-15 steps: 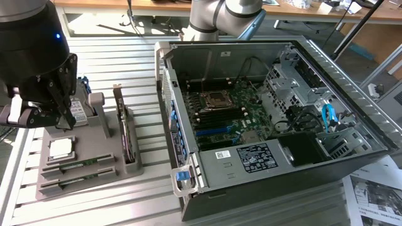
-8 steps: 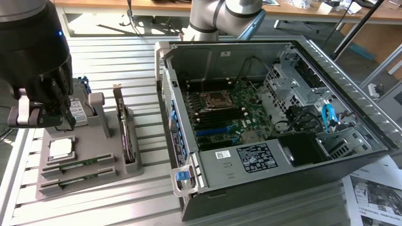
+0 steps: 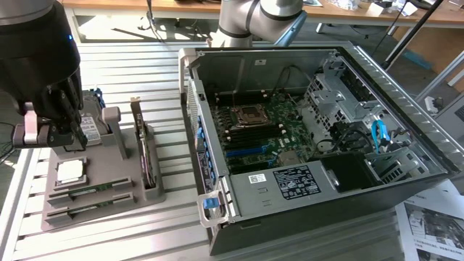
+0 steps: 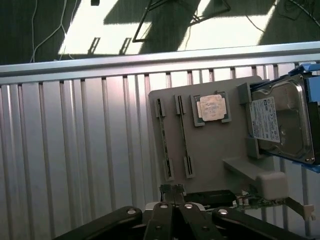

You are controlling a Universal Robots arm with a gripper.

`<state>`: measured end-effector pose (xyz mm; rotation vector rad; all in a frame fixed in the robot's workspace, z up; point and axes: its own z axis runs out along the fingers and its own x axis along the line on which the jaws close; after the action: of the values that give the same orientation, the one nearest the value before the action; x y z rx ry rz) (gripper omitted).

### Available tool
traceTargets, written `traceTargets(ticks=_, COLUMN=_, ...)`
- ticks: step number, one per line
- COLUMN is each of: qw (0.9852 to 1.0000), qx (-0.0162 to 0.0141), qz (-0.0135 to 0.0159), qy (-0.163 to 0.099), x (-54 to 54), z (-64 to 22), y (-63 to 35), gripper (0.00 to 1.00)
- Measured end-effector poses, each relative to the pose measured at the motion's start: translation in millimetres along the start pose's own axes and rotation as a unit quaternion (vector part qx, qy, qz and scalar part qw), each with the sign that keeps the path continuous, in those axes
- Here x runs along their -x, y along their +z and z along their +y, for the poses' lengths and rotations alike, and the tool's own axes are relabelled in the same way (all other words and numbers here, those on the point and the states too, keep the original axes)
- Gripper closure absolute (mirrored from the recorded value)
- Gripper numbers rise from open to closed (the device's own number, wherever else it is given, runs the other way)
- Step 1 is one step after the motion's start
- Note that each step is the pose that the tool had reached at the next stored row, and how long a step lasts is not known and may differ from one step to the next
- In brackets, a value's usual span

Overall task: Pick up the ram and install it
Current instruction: 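Pick up the ram and move it above insertion slot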

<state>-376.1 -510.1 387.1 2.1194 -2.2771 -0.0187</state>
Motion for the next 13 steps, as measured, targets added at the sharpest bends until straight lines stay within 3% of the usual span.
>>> traceTargets(ticks=1, qw=1.0000, qx=0.0000, qz=0.0000, qy=0.000, x=0.0, z=0.0, y=0.0, gripper=0.89)
traceTargets(ticks=3, qw=1.0000, qx=0.0000, qz=0.0000, qy=0.000, x=0.0, z=0.0, y=0.0, gripper=0.76)
traceTargets(ticks=5, qw=1.0000, qx=0.0000, qz=0.0000, qy=0.000, x=0.0, z=0.0, y=0.0, gripper=0.76)
traceTargets(ticks=6, qw=1.0000, qx=0.0000, qz=0.0000, qy=0.000, x=0.0, z=0.0, y=0.0, gripper=0.70)
traceTargets(ticks=13, qw=1.0000, qx=0.0000, qz=0.0000, qy=0.000, x=0.0, z=-0.1, y=2.2, gripper=0.70)
